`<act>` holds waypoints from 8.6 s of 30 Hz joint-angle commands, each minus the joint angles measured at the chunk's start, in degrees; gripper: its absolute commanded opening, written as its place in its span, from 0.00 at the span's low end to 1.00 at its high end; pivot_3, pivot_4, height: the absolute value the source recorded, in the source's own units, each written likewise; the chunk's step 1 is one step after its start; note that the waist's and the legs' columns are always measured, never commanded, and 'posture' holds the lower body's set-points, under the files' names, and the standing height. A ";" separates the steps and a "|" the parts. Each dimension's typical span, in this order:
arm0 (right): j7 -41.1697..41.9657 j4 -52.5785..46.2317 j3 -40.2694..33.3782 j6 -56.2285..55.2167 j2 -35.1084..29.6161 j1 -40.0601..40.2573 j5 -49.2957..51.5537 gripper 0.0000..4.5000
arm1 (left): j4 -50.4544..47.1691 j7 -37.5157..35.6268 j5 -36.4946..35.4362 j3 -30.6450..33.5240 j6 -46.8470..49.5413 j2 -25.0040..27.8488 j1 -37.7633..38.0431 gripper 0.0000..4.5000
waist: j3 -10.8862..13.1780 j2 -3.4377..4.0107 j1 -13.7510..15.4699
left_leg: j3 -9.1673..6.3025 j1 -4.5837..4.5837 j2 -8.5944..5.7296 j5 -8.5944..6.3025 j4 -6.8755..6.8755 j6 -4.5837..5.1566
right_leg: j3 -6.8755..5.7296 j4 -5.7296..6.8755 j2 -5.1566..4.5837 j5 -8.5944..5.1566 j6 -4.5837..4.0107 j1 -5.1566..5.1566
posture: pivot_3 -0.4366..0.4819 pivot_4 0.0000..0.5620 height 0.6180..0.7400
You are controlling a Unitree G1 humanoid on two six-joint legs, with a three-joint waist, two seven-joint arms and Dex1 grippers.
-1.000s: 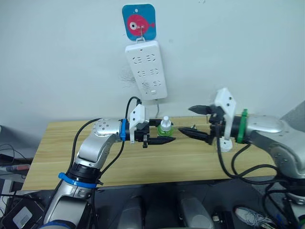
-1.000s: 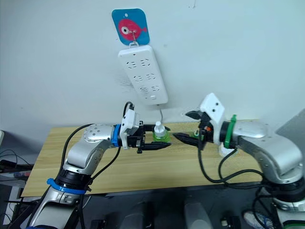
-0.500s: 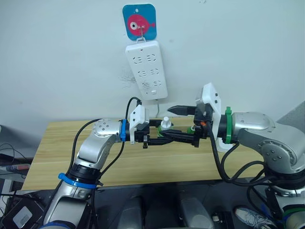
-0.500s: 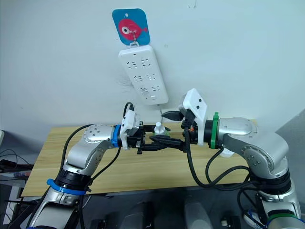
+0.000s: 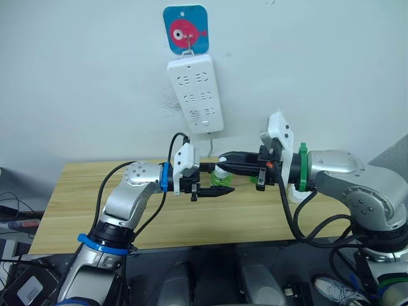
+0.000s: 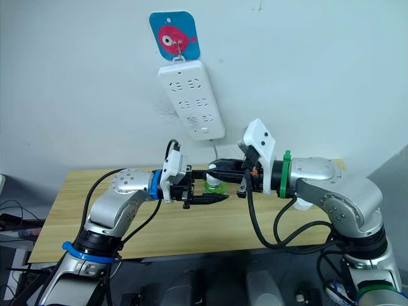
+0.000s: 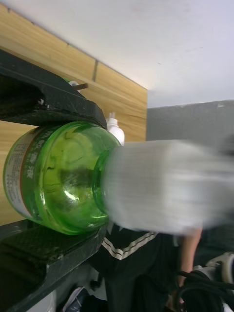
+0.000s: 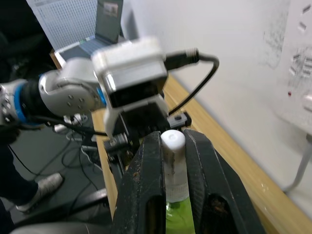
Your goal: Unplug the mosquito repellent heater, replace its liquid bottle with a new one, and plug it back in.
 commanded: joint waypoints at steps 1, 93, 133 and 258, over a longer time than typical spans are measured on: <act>-2.88 -1.74 -6.87 0.05 0.00 -2.34 4.92 0.05 | -0.35 1.00 1.52 -0.34 0.55 1.49 0.85 0.51 | 0.00 0.00 -0.02 | 0.00 0.00 0.00 0.00 0.00 0.00 | 0.00 0.01 0.00 0.00 0.00 0.00 | 0.23 0.31 1.00; -11.61 3.63 -14.63 -1.59 7.89 11.17 13.60 0.18 | -1.33 6.53 -22.09 10.56 34.03 -0.48 -4.06 1.00 | 0.02 0.10 0.00 | -0.08 -0.06 0.00 0.01 -0.02 0.04 | 0.05 -0.15 -0.01 -0.03 -0.01 0.05 | 0.21 0.28 1.00; -40.93 4.37 -10.15 -16.88 11.07 15.69 50.64 0.18 | -3.40 44.79 -59.93 22.82 47.72 -19.37 -6.11 0.49 | -0.52 0.10 -0.21 | 0.04 -0.04 -0.01 0.02 0.01 0.03 | 0.21 -0.02 0.42 -0.04 0.00 0.03 | 0.23 0.27 1.00; -4.88 6.89 -37.01 29.15 -0.07 5.21 7.50 0.65 | -3.59 17.41 -44.04 18.76 47.16 4.66 -2.90 0.51 | -0.62 0.18 0.12 | 0.34 -0.14 0.14 -0.01 -0.20 0.07 | 1.56 -0.84 1.04 -0.06 0.10 0.10 | 0.22 0.30 1.00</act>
